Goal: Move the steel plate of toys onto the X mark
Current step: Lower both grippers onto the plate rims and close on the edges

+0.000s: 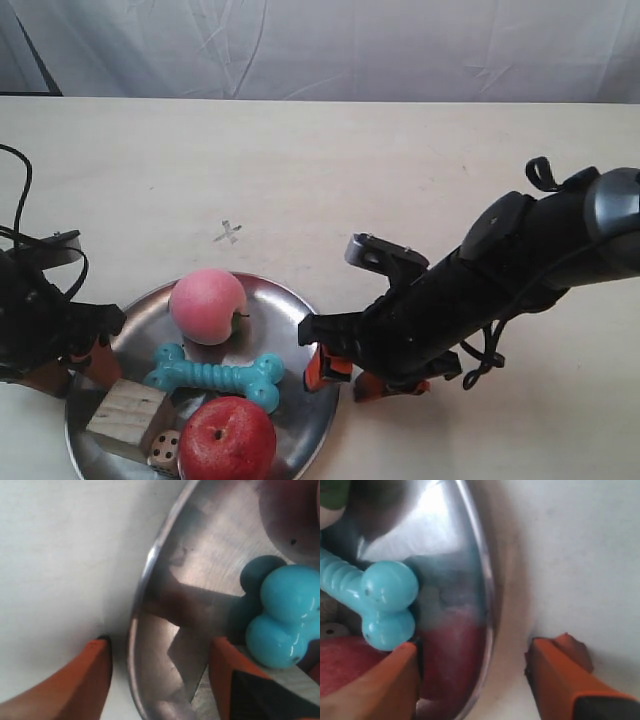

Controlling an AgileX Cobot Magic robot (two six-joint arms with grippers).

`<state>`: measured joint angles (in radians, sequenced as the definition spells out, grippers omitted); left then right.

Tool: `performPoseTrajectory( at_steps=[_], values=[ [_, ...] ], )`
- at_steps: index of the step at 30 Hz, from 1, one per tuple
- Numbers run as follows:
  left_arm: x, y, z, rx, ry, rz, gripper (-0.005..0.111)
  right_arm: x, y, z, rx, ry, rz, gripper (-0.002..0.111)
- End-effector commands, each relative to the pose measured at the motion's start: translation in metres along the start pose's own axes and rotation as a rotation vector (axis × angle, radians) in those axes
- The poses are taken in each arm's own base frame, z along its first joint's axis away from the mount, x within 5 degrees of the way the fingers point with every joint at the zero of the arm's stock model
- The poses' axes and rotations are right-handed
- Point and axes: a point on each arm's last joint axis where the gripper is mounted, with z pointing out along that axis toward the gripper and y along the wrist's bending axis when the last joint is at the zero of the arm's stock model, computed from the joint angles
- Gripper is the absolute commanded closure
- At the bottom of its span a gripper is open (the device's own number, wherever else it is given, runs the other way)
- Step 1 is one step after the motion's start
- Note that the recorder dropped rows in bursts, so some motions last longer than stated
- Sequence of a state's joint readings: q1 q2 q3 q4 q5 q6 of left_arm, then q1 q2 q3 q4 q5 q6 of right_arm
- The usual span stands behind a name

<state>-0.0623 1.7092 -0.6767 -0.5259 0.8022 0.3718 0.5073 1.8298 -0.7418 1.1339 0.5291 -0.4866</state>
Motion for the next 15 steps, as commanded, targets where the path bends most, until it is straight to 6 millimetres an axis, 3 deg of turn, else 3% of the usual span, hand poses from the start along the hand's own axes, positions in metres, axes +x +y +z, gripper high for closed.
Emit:
performPoseTrajectory(
  at_steps=[1,6,9,15],
  values=[
    [0.0004,0.0029,0.0056,-0.006,0.013,-0.006,0.051,0.006,-0.0007,0.0168,0.046,-0.007,-0.01,0.049],
    [0.0002,0.003,0.0056,-0.007,0.01,-0.006,0.051,0.0075,0.0001,0.0236,0.062,-0.021,0.004,0.049],
    [0.0001,0.0028,0.0056,-0.005,0.009,-0.008,0.051,0.0076,-0.0013,0.0258,0.07,-0.02,0.005,0.056],
    [-0.0001,0.0024,0.0056,0.0,0.007,-0.007,0.064,0.0071,-0.0014,0.0262,0.068,-0.025,0.015,0.094]
  ],
)
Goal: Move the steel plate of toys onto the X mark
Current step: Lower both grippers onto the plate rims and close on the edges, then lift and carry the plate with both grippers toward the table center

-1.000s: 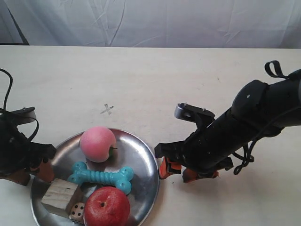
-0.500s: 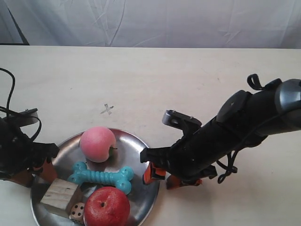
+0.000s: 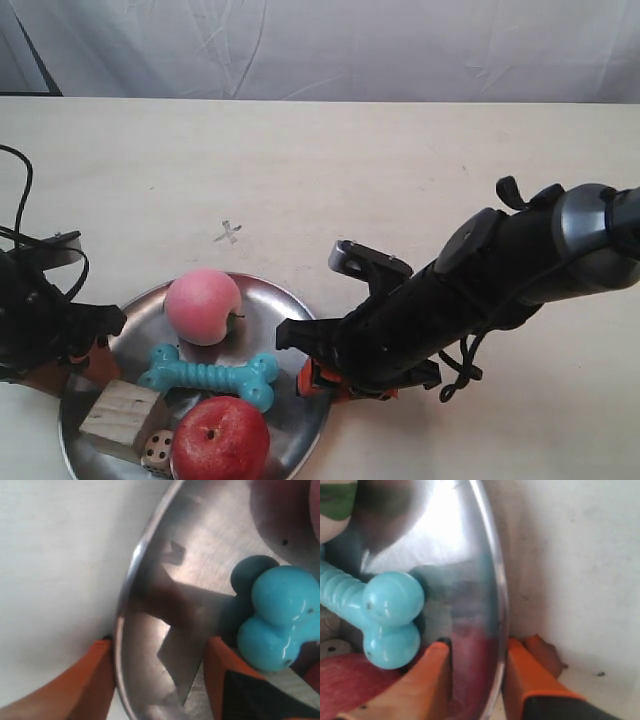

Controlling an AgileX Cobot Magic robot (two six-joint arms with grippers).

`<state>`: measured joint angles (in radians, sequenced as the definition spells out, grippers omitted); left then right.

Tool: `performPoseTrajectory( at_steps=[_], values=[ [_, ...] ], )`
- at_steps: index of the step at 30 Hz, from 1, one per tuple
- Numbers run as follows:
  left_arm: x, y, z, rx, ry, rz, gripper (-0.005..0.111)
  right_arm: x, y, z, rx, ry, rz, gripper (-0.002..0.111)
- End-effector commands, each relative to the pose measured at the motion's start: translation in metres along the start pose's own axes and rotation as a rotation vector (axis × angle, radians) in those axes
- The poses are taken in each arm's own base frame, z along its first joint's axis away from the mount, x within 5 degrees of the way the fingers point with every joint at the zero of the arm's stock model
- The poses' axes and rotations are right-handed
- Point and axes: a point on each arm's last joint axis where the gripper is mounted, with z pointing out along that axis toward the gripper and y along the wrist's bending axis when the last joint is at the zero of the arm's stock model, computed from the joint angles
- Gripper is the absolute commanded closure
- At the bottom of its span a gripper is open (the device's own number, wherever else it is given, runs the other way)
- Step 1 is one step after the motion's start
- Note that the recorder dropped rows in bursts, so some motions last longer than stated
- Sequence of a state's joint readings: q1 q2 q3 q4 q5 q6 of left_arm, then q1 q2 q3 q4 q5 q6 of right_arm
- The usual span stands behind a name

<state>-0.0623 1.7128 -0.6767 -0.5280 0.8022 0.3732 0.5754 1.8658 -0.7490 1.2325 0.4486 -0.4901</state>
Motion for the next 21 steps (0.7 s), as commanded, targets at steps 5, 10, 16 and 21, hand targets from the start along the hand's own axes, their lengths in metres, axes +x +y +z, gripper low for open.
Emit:
performPoseTrajectory(
  at_steps=[5,10,16,21],
  values=[
    [-0.002,-0.003,0.005,0.056,-0.017,0.032,0.088,0.004,-0.011,0.01,0.057,0.01,-0.041,0.109],
    [-0.004,-0.008,0.004,0.106,-0.044,0.059,0.107,0.005,-0.009,0.01,0.045,0.02,-0.027,0.109],
    [-0.003,-0.009,0.004,0.122,-0.024,0.058,0.107,0.008,-0.006,0.01,0.01,0.056,-0.001,0.109],
    [-0.004,-0.014,-0.001,0.158,0.013,0.071,0.107,0.011,-0.002,0.01,-0.03,0.092,0.03,0.109]
  ],
)
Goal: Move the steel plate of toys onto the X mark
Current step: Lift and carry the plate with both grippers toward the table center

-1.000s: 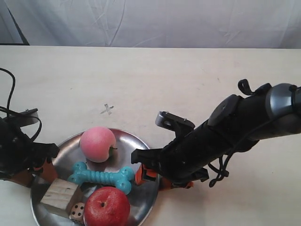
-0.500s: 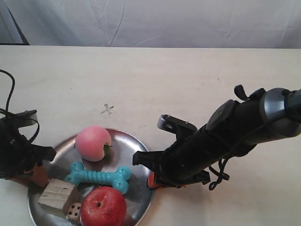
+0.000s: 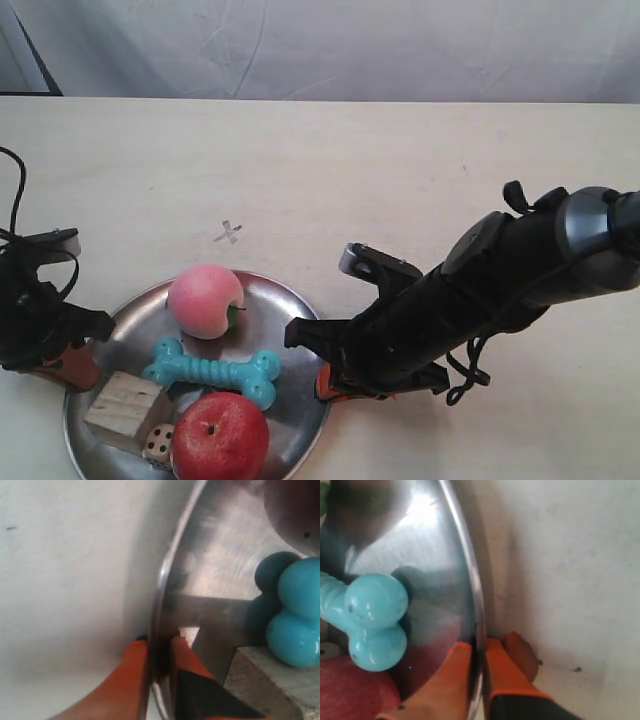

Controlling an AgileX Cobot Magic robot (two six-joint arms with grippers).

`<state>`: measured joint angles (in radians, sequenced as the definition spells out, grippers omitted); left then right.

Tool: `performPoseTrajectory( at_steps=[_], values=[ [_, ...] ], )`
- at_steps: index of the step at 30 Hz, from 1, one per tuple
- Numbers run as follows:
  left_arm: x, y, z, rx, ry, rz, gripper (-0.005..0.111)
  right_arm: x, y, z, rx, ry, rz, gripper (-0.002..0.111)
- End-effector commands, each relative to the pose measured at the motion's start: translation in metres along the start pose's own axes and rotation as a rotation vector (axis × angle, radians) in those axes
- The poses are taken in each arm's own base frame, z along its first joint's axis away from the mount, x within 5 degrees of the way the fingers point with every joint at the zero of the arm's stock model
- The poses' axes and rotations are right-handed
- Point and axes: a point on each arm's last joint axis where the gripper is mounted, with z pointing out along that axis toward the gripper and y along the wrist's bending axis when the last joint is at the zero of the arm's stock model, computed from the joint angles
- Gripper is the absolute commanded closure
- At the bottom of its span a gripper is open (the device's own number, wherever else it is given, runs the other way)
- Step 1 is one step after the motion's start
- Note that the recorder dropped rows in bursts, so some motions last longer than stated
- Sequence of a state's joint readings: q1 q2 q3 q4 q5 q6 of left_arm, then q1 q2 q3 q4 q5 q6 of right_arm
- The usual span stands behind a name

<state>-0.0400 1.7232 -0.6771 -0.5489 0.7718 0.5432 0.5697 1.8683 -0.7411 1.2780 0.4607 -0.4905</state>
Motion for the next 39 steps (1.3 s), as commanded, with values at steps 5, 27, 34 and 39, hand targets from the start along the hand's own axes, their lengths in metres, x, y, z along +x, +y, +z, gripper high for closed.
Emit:
performPoseTrajectory(
  at_steps=[5,27,34,39],
  values=[
    [-0.004,-0.024,-0.007,0.188,0.071,-0.042,0.107,0.013,0.0,0.009,-0.039,0.12,-0.001,0.109],
    [-0.008,-0.028,-0.021,0.212,0.232,-0.006,0.107,-0.025,0.008,-0.018,-0.252,0.262,-0.004,0.109],
    [-0.038,-0.027,-0.023,0.228,0.241,-0.001,0.107,-0.038,0.012,-0.001,-0.33,0.406,0.036,0.109],
    [-0.062,-0.029,-0.039,0.19,0.167,0.018,0.107,-0.06,0.032,-0.005,-0.381,0.412,0.001,0.109]
  ],
)
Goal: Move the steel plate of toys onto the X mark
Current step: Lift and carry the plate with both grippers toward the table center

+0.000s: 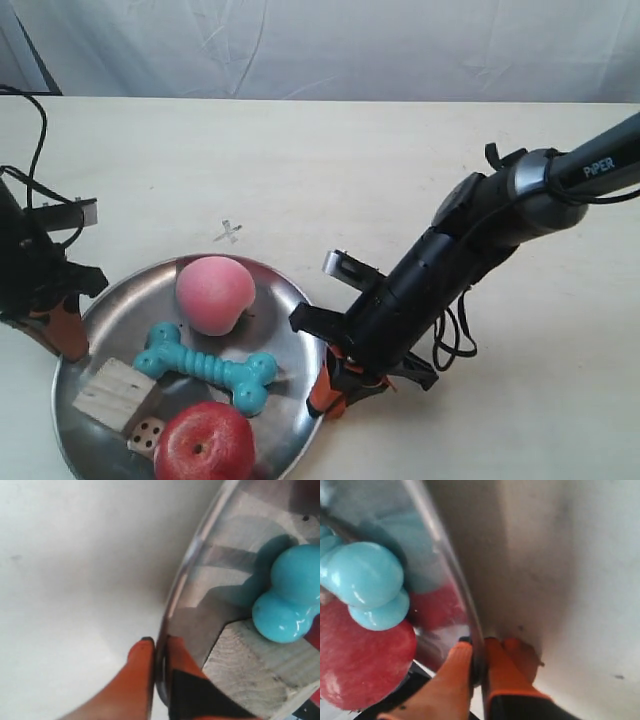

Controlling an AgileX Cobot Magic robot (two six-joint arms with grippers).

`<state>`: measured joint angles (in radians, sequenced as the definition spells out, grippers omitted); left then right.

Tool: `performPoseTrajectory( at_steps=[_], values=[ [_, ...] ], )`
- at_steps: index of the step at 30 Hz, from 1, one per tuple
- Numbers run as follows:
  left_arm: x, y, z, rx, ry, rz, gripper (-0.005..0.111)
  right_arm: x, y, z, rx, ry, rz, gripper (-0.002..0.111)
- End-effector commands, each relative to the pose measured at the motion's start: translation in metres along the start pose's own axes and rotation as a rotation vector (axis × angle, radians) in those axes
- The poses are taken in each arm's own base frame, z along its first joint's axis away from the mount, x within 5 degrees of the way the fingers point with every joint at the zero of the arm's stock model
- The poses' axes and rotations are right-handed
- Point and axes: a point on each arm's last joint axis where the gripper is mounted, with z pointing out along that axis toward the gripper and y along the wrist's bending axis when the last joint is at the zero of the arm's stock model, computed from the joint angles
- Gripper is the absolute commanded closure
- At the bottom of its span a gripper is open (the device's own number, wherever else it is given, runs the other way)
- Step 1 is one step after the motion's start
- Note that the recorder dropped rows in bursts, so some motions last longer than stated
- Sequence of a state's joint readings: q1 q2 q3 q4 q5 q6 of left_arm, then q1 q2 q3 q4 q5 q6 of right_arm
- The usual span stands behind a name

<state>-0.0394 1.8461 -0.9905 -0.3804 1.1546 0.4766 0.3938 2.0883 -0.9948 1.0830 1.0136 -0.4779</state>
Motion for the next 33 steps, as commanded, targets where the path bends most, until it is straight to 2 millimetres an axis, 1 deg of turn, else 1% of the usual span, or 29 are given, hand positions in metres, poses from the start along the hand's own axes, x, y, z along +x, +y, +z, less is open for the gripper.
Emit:
performPoseTrajectory(
  at_steps=[1,4,6,10,13,16,18,20,24,27,28,31,32,33],
  values=[
    [-0.02,-0.024,-0.019,0.146,-0.079,-0.054,0.107,-0.016,0.046,-0.017,-0.199,-0.004,-0.037,0.109],
    [-0.03,-0.018,-0.03,0.057,-0.09,-0.065,0.107,-0.033,0.057,-0.038,-0.182,-0.045,-0.046,0.109],
    [-0.041,-0.014,-0.033,0.043,-0.102,-0.076,0.107,-0.048,0.059,-0.053,-0.166,-0.077,-0.029,0.109],
    [-0.071,-0.009,-0.037,0.067,-0.144,-0.073,0.107,-0.083,0.055,-0.082,-0.15,-0.122,0.021,0.109],
    [-0.093,-0.005,-0.039,0.071,-0.171,-0.064,0.107,-0.108,0.048,-0.091,-0.13,-0.161,0.069,0.109],
    [-0.113,0.002,-0.036,0.073,-0.187,-0.06,0.107,-0.131,0.039,-0.094,-0.107,-0.188,0.112,0.109],
    [-0.127,0.006,-0.034,0.091,-0.205,-0.067,0.107,-0.144,0.034,-0.09,-0.093,-0.196,0.128,0.109],
    [-0.136,0.007,-0.032,0.107,-0.217,-0.07,0.107,-0.156,0.027,-0.085,-0.088,-0.2,0.141,0.109],
    [-0.144,0.012,-0.025,0.11,-0.21,-0.074,0.107,-0.166,0.014,-0.073,-0.073,-0.19,0.159,0.109],
    [-0.145,0.013,-0.026,0.101,-0.211,-0.088,0.107,-0.166,0.013,-0.073,-0.065,-0.191,0.139,0.108],
    [-0.144,0.013,-0.028,0.088,-0.21,-0.093,0.106,-0.166,0.013,-0.073,-0.065,-0.186,0.136,0.101],
    [-0.142,0.014,-0.03,0.066,-0.207,-0.105,0.095,-0.165,0.011,-0.073,-0.055,-0.18,0.134,0.072],
    [-0.142,0.014,-0.03,0.066,-0.207,-0.108,0.091,-0.165,0.01,-0.074,-0.049,-0.181,0.137,0.066],
    [-0.142,0.014,-0.03,0.068,-0.206,-0.131,0.081,-0.165,0.007,-0.076,-0.032,-0.182,0.142,0.063]
  ],
)
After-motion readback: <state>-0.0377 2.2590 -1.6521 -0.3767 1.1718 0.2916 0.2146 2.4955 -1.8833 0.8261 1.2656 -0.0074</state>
